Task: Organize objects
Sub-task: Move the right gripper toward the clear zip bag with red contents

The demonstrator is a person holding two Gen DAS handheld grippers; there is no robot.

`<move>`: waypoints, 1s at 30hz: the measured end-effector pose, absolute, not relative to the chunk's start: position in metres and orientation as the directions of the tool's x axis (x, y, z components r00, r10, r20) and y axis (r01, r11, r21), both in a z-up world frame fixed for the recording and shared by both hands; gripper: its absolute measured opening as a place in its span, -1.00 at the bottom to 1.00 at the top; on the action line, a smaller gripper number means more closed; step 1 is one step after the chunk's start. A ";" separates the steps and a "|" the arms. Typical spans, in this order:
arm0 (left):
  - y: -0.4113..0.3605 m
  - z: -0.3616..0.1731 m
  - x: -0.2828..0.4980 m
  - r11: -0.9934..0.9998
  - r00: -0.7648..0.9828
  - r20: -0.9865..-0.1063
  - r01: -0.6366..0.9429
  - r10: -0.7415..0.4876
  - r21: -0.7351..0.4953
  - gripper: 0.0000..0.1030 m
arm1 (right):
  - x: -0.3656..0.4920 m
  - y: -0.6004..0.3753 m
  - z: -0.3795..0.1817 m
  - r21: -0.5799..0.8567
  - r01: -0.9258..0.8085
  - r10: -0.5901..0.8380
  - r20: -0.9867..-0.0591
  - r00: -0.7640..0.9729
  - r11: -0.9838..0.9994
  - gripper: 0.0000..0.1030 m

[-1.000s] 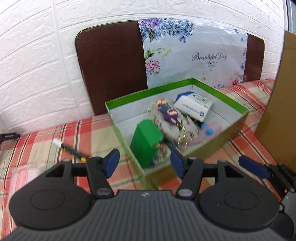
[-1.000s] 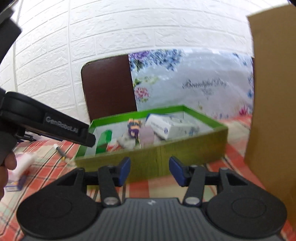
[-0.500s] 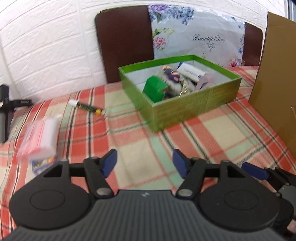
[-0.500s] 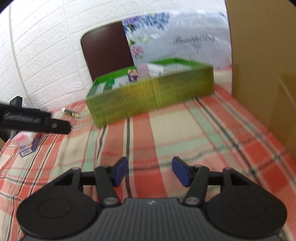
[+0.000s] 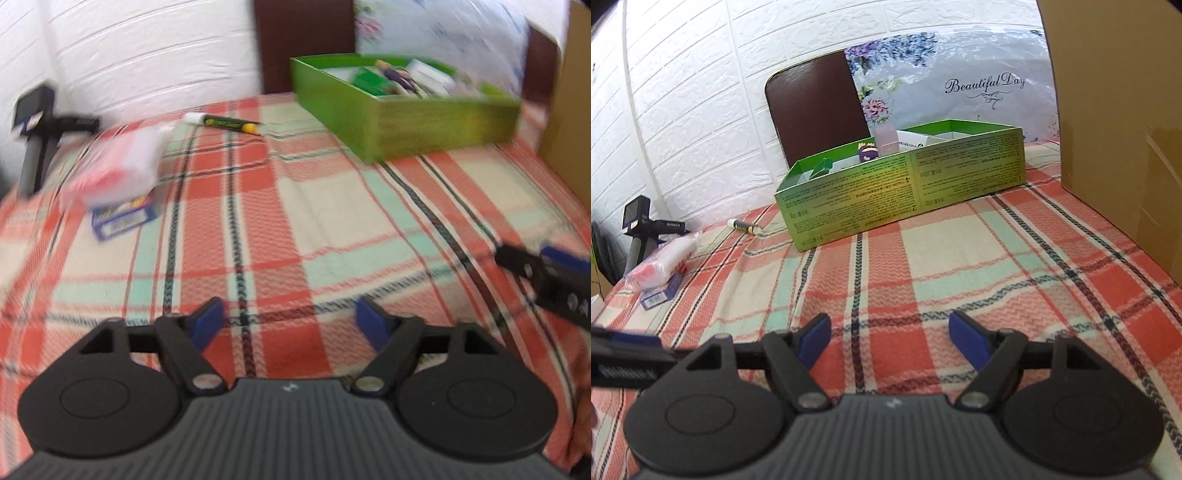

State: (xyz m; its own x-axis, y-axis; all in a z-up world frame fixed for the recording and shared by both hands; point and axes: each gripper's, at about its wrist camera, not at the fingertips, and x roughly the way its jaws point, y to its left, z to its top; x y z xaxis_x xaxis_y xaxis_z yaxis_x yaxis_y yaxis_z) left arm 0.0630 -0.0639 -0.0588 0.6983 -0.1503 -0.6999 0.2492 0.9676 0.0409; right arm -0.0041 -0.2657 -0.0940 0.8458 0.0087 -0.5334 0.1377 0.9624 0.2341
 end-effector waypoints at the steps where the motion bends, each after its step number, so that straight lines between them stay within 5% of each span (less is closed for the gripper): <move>1: -0.061 -0.062 0.065 0.970 0.703 -0.694 0.242 -0.155 0.029 0.84 | -0.004 -0.266 -0.094 0.237 0.135 0.012 -0.533 0.846 0.962 0.48; 4: -0.059 -0.069 0.064 0.967 0.739 -0.654 0.250 -0.161 0.044 1.00 | -0.003 -0.267 -0.094 0.249 0.125 0.027 -0.530 0.847 0.960 0.54; 30: -0.054 -0.076 0.056 0.968 0.794 -0.581 0.248 -0.178 0.042 1.00 | -0.003 -0.270 -0.096 0.294 0.093 0.076 -0.516 0.853 0.951 0.81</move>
